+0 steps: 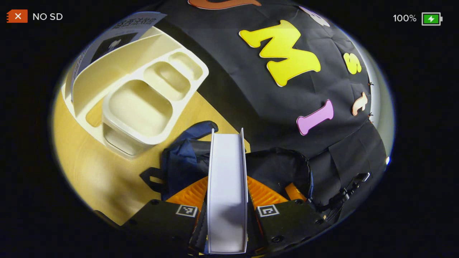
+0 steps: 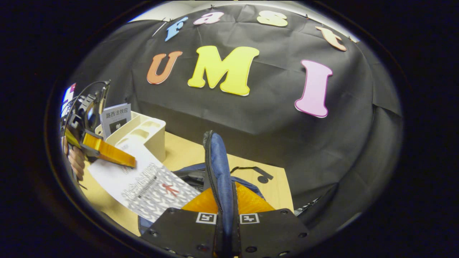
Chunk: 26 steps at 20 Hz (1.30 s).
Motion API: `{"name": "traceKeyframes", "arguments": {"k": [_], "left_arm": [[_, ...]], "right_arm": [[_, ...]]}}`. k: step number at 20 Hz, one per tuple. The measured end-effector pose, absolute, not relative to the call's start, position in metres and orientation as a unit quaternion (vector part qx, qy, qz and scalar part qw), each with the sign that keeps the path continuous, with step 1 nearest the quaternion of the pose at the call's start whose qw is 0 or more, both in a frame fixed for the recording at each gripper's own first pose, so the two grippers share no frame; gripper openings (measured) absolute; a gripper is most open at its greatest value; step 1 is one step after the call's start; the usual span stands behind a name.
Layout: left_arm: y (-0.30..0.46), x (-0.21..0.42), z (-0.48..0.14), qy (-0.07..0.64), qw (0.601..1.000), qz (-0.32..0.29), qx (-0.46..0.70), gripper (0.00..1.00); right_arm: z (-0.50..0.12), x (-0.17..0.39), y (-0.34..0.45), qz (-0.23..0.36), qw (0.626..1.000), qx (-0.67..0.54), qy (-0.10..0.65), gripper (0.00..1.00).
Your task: Open the schoolbag, grab two books from the bookshelf and put them into the schoolbag.
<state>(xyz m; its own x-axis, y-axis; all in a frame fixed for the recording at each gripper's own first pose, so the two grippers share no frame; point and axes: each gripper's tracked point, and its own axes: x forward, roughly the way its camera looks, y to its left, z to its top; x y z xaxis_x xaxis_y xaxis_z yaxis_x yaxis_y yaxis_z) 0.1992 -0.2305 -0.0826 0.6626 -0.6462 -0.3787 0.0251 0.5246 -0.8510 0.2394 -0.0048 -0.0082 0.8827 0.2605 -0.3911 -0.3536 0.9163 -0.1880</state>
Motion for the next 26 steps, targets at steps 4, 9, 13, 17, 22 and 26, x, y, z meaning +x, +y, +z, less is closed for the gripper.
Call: {"name": "traceKeyframes", "arguments": {"k": [4,9,13,17,22,26], "left_arm": [[-0.258,0.215,-0.097,0.324,0.816,-0.185,-0.441,0.41],[-0.309,0.224,-0.119,0.318,0.808,-0.183,-0.462,0.51],[-0.336,0.234,-0.140,0.303,0.792,-0.184,-0.497,0.47],[-0.360,0.245,-0.173,0.304,0.762,-0.186,-0.540,0.46],[-0.367,0.241,-0.192,0.301,0.747,-0.196,-0.560,0.46],[-0.352,0.238,-0.222,0.339,0.832,-0.165,-0.407,0.59]], "right_arm": [[-0.004,0.235,0.000,0.169,0.962,-0.116,0.182,0.09],[0.000,0.225,0.007,0.179,0.962,-0.105,0.175,0.09],[0.006,0.224,0.009,0.184,0.964,-0.094,0.165,0.08],[0.008,0.221,0.017,0.190,0.966,-0.081,0.159,0.09],[0.002,0.221,0.028,0.196,0.965,-0.062,0.164,0.08],[-0.007,0.223,0.024,0.183,0.968,-0.052,0.162,0.09]]}}
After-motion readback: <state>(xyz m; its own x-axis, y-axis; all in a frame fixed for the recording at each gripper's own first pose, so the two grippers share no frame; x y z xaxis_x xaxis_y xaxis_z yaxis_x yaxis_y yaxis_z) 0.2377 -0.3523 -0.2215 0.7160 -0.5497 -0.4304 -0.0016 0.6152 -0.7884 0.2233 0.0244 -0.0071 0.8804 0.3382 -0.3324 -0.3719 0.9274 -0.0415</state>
